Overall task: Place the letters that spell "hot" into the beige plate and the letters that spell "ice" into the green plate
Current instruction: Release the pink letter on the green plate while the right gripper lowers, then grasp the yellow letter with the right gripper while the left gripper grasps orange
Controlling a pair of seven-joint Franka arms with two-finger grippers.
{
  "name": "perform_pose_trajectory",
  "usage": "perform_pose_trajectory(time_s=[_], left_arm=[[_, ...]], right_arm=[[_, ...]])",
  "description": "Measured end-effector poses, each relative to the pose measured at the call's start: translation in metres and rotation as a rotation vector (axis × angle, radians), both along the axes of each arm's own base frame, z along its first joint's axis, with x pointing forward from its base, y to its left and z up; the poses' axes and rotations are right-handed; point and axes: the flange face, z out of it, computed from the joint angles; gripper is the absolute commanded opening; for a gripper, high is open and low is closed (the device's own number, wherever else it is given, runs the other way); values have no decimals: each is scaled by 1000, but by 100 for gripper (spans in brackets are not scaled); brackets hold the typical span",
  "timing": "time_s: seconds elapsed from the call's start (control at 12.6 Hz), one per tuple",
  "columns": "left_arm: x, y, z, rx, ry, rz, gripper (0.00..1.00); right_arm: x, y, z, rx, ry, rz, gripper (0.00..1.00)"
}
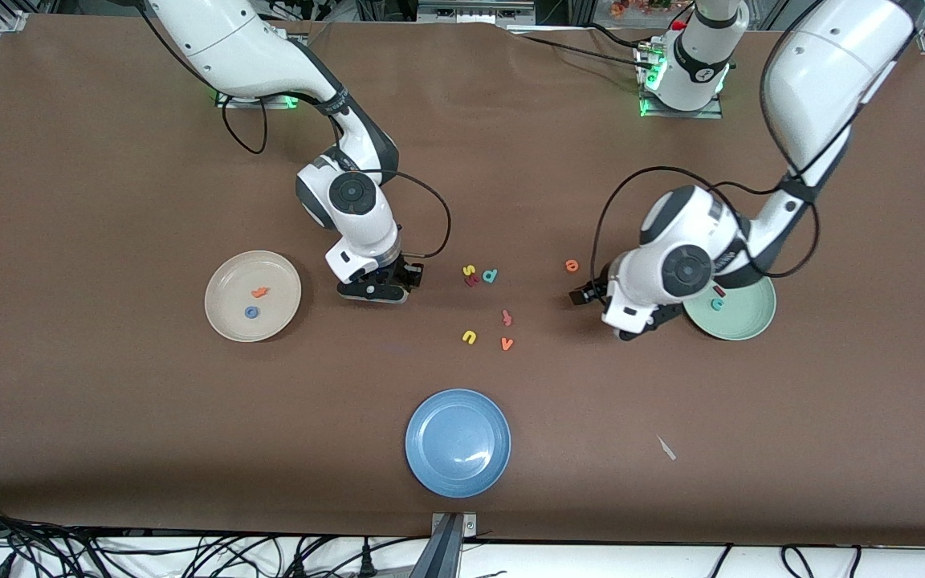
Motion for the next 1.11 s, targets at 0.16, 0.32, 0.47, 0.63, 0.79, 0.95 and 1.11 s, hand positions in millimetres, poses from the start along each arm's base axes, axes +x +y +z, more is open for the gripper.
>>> perform_pose_trajectory(time_s=[0.16,0.32,0.47,0.63,0.79,0.95,1.11], left_arm=[[-28,-12,-29,52,-23,19,94],[-46,-22,-45,93,-18,29,90],[-52,-29,-48,98,-13,33,78],[-52,-31,-47,96,-16,37,59],[-51,-33,-45,89,-24,38,48],[-51,-33,-45,88,-24,38,46],[-51,-33,-45,89,-24,39,47]], right_arm=[[0,0,0,-4,-3,7,59],[0,0,0,-4,-4,8,60],[1,0,1,-3,-7,8,61],[10,2,10,10,-28,2,61],[18,2,17,18,-43,-6,61],[19,1,17,18,-42,-8,61],[17,-1,7,11,-28,-13,61]])
